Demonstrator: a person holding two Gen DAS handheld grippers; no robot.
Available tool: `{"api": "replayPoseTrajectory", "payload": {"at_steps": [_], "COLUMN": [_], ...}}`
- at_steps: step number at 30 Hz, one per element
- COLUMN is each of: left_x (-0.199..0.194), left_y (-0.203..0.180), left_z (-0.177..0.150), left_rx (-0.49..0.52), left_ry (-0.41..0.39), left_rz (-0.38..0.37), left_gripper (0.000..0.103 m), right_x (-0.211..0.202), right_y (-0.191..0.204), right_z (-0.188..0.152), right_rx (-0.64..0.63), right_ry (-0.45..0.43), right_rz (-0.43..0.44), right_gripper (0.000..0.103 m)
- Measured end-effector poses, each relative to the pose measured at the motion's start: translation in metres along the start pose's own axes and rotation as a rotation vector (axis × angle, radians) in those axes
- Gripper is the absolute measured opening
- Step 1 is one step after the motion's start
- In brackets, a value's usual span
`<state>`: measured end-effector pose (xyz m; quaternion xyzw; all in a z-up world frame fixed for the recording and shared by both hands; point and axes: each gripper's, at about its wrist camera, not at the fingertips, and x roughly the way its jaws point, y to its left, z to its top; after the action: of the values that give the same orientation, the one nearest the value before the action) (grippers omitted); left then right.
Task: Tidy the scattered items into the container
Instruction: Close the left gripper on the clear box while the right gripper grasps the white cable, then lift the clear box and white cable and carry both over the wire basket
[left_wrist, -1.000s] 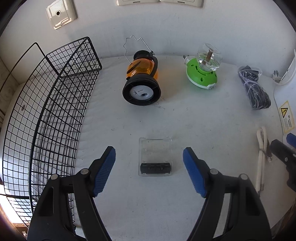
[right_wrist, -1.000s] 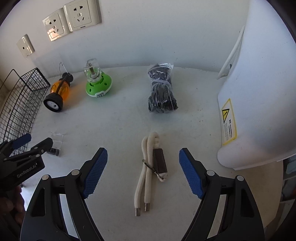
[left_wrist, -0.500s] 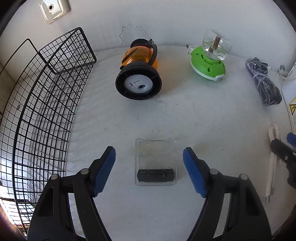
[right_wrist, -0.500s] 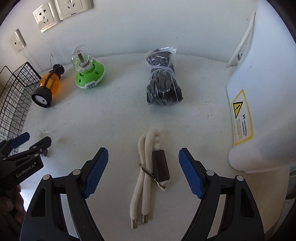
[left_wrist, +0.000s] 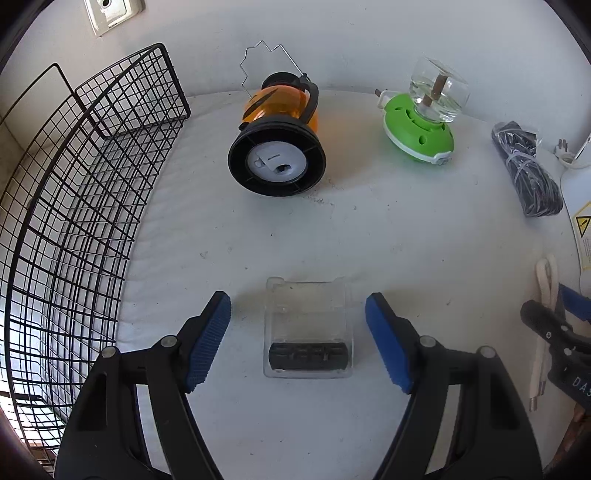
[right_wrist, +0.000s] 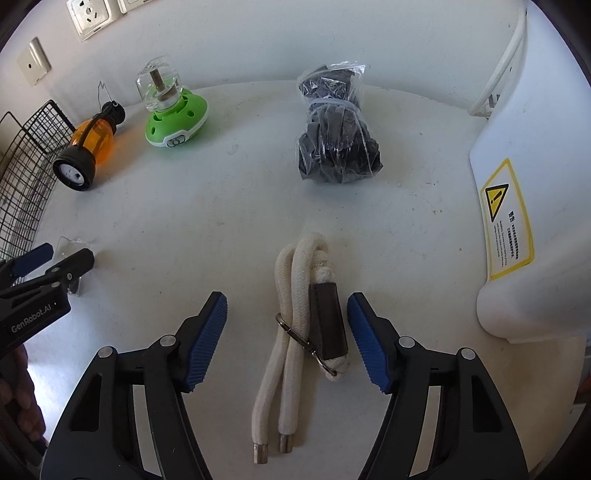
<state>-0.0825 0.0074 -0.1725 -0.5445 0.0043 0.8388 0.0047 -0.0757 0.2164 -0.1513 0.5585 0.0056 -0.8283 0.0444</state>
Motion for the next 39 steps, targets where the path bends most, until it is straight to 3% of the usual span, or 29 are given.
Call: {"api": "replayPoseTrajectory", "payload": {"at_steps": [8,18,20,23,39], "left_x": [0.004,-0.008,-0.008,-0.010,-0.032], "left_y": [0.006,0.010,0.011,0.010,0.016], "left_z": [-0.006,-0.010,-0.010,-0.010,-0.004], "left_rx": [-0.013,-0.018,-0.017,-0.020,-0.012], "left_ry": [-0.020,-0.041,-0.040,-0.039,-0.076], "left_rz": [-0.019,-0.025,-0.027,-0.028,-0.035], "left_gripper": [0.072,0.041,0.041,0.041,0.040], "right_x": [0.001,0.000,-0.002,-0.003,-0.006], "right_y": [0.002,-0.005,-0.006,-0.005,-0.010], "right_z": [-0.003,-0.007,-0.010,-0.009,-0.003], "right_rx": [-0.027,-0.020,-0.014,-0.019,-0.010], "right_ry": [-0.018,-0.041,-0.045,-0.044,-0.077], "right_rz": [-0.007,-0.008,-0.016,-0.032,-0.035], "right_gripper": [0.066,0.051,0.041,0.034,0.024]}}
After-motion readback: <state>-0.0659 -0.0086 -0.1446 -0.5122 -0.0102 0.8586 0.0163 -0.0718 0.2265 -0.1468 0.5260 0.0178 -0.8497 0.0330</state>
